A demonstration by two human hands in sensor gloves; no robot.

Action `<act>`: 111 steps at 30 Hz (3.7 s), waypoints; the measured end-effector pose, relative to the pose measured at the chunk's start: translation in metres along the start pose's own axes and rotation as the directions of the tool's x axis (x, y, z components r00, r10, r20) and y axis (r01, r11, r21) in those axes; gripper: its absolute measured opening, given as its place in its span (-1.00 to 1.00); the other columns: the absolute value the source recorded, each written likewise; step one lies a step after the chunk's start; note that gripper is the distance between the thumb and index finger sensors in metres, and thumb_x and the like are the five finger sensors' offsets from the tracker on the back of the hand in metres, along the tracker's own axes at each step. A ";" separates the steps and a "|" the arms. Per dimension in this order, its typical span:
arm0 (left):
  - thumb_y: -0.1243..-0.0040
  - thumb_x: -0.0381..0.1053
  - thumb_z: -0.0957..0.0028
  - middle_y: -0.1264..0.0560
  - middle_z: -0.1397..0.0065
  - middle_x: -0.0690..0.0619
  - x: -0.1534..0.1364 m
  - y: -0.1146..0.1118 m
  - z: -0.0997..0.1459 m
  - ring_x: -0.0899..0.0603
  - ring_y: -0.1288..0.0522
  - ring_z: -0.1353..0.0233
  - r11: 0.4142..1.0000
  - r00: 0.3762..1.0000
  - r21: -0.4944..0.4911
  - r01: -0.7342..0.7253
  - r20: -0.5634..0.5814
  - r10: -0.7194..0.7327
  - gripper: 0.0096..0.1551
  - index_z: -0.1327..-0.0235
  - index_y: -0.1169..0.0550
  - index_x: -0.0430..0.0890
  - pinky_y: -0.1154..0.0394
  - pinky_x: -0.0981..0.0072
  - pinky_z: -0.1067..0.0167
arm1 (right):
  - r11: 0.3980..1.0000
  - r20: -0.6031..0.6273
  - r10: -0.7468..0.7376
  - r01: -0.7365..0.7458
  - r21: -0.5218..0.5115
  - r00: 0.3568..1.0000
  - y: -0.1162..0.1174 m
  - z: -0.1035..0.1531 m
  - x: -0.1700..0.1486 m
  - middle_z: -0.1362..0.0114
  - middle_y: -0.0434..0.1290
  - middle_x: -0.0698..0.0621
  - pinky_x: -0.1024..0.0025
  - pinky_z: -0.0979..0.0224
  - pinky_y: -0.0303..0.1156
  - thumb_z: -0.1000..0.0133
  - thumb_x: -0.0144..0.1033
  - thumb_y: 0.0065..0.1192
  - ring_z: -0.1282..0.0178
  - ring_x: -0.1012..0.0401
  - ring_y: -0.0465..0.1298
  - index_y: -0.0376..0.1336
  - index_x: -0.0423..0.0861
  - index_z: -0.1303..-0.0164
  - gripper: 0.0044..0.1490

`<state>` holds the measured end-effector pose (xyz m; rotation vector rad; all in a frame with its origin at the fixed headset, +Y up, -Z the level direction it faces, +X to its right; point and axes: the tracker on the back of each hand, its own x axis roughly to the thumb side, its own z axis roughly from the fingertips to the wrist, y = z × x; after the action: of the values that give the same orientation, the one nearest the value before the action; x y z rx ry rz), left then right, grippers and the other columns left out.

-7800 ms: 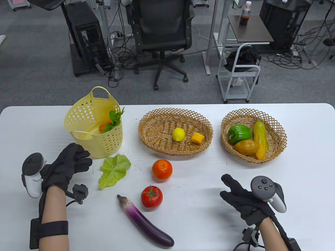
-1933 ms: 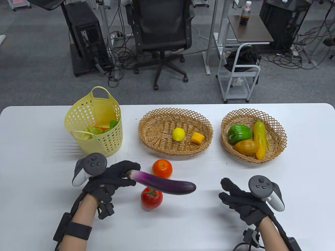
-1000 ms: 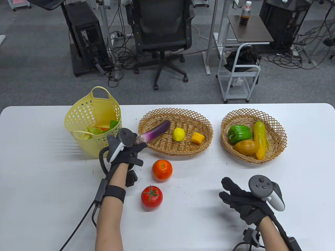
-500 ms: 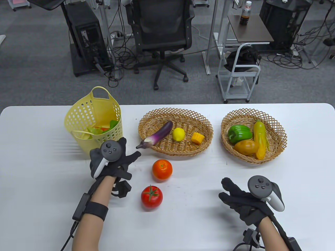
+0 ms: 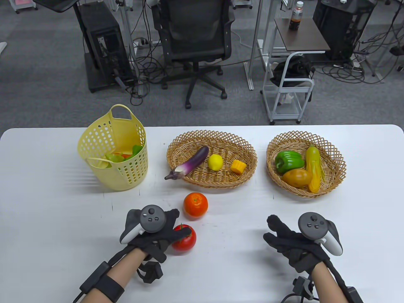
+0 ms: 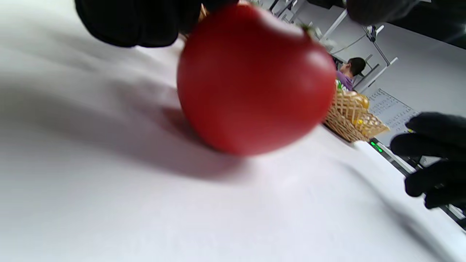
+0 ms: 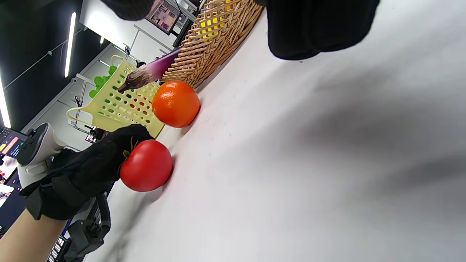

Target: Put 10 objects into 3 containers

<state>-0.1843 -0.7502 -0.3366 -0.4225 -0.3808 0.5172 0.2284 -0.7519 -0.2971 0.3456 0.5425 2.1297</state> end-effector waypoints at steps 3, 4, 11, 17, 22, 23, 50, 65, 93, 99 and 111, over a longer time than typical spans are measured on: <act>-0.02 0.51 -0.15 -0.11 -0.65 -0.41 0.001 -0.007 -0.002 -0.47 -0.27 -0.55 0.999 1.000 -0.032 0.020 -0.004 -0.020 0.18 -0.67 -0.04 -0.29 -0.37 -0.27 -0.34 | 1.000 0.001 0.001 -0.001 0.001 1.000 0.000 0.000 0.000 -0.69 -0.23 -0.45 -0.15 -0.41 0.32 -0.36 0.08 -0.14 -0.44 -0.30 0.28 -0.42 -0.29 -0.65 0.02; -0.04 0.51 -0.15 -0.11 -0.64 -0.41 0.001 -0.010 -0.002 -0.47 -0.27 -0.55 0.999 0.999 -0.044 0.033 -0.003 -0.033 0.19 -0.67 -0.03 -0.29 -0.38 -0.26 -0.34 | 1.000 0.002 0.001 -0.001 0.000 1.000 0.000 0.000 0.000 -0.69 -0.23 -0.45 -0.15 -0.40 0.32 -0.35 0.08 -0.14 -0.44 -0.31 0.28 -0.42 -0.29 -0.65 0.02; -0.12 0.54 -0.04 -0.12 -0.64 -0.35 0.009 -0.025 0.001 -0.42 -0.23 -0.56 0.974 0.974 -0.022 0.225 0.039 -0.224 0.30 -0.68 0.05 -0.26 -0.37 -0.24 -0.35 | 1.000 0.009 0.003 -0.003 0.000 1.000 0.001 0.000 0.000 -0.69 -0.23 -0.45 -0.15 -0.40 0.32 -0.35 0.08 -0.14 -0.43 -0.31 0.29 -0.42 -0.29 -0.65 0.02; -0.18 0.52 0.01 -0.15 -0.64 -0.31 0.012 -0.028 0.003 -0.38 -0.25 -0.57 0.951 0.950 -0.018 0.310 0.051 -0.308 0.35 -0.66 0.08 -0.27 -0.37 -0.25 -0.35 | 1.000 0.009 0.007 -0.007 0.002 1.000 0.002 0.000 0.001 -0.69 -0.23 -0.45 -0.15 -0.40 0.32 -0.35 0.08 -0.14 -0.43 -0.31 0.28 -0.41 -0.29 -0.65 0.02; -0.18 0.54 0.04 -0.25 -0.58 -0.30 0.013 -0.029 0.004 -0.36 -0.36 -0.48 0.943 0.942 0.062 0.328 0.058 -0.332 0.33 -0.65 -0.01 -0.29 -0.43 -0.17 -0.32 | 1.000 0.012 0.006 -0.006 0.001 1.000 0.002 0.000 0.001 -0.69 -0.23 -0.45 -0.15 -0.40 0.32 -0.35 0.08 -0.14 -0.43 -0.31 0.28 -0.41 -0.29 -0.65 0.02; -0.18 0.55 0.04 -0.26 -0.58 -0.30 0.013 -0.028 0.003 -0.35 -0.39 -0.47 0.942 0.941 0.066 0.329 0.056 -0.333 0.33 -0.64 -0.01 -0.28 -0.44 -0.15 -0.31 | 1.000 0.013 0.006 -0.006 0.002 1.000 0.002 0.000 0.001 -0.69 -0.23 -0.45 -0.14 -0.40 0.32 -0.35 0.08 -0.14 -0.43 -0.31 0.29 -0.41 -0.29 -0.65 0.02; 0.13 0.74 -0.10 -0.15 -0.74 -0.05 0.069 0.088 -0.118 -0.03 -0.46 -0.56 0.976 0.955 0.152 0.155 -0.275 -0.109 0.29 -0.74 0.21 -0.03 -0.55 0.42 -0.36 | 1.000 0.006 0.003 -0.003 0.013 1.000 -0.002 0.002 0.001 -0.69 -0.24 -0.45 -0.15 -0.41 0.32 -0.36 0.09 -0.16 -0.44 -0.31 0.28 -0.44 -0.31 -0.63 0.04; -0.02 0.45 -0.26 -0.09 -0.71 -0.20 0.083 0.074 -0.143 -0.15 -0.42 -0.57 0.940 0.894 0.149 0.308 -0.382 -0.233 0.11 -0.71 0.14 -0.14 -0.57 0.34 -0.30 | 1.000 -0.001 0.008 -0.008 0.011 1.000 -0.003 0.002 0.001 -0.69 -0.25 -0.45 -0.15 -0.41 0.32 -0.36 0.09 -0.16 -0.45 -0.32 0.27 -0.47 -0.31 -0.63 0.05; -0.19 0.41 -0.08 -0.21 -0.66 -0.22 0.058 0.029 -0.092 -0.34 -0.38 -0.55 0.908 0.896 0.022 0.418 -0.175 -0.408 0.05 -0.66 -0.15 -0.13 -0.50 -0.05 -0.32 | 0.999 0.001 0.027 -0.027 0.029 1.000 0.002 0.003 0.003 -0.69 -0.25 -0.45 -0.15 -0.41 0.31 -0.36 0.09 -0.16 -0.45 -0.31 0.27 -0.44 -0.31 -0.63 0.03; -0.16 0.46 -0.04 -0.17 -0.65 -0.33 0.043 0.013 -0.097 -0.40 -0.38 -0.53 0.936 0.923 -0.006 0.352 -0.166 -0.348 0.20 -0.66 -0.04 -0.24 -0.51 -0.04 -0.29 | 0.999 -0.002 0.027 -0.027 0.034 1.000 0.002 0.002 0.003 -0.69 -0.25 -0.45 -0.15 -0.41 0.31 -0.36 0.09 -0.16 -0.44 -0.32 0.27 -0.44 -0.31 -0.63 0.03; -0.17 0.52 0.05 -0.27 -0.58 -0.32 0.040 0.014 -0.082 -0.36 -0.49 -0.43 0.922 0.931 0.152 0.357 -0.137 -0.338 0.30 -0.62 -0.04 -0.30 -0.58 0.13 -0.17 | 0.999 0.003 0.029 -0.029 0.040 1.000 0.003 0.002 0.004 -0.69 -0.25 -0.46 -0.15 -0.41 0.31 -0.36 0.09 -0.16 -0.44 -0.32 0.27 -0.43 -0.30 -0.64 0.03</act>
<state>-0.1208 -0.7408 -0.4028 -0.2040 -0.2944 0.1758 0.2248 -0.7494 -0.2939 0.3810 0.5830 2.1483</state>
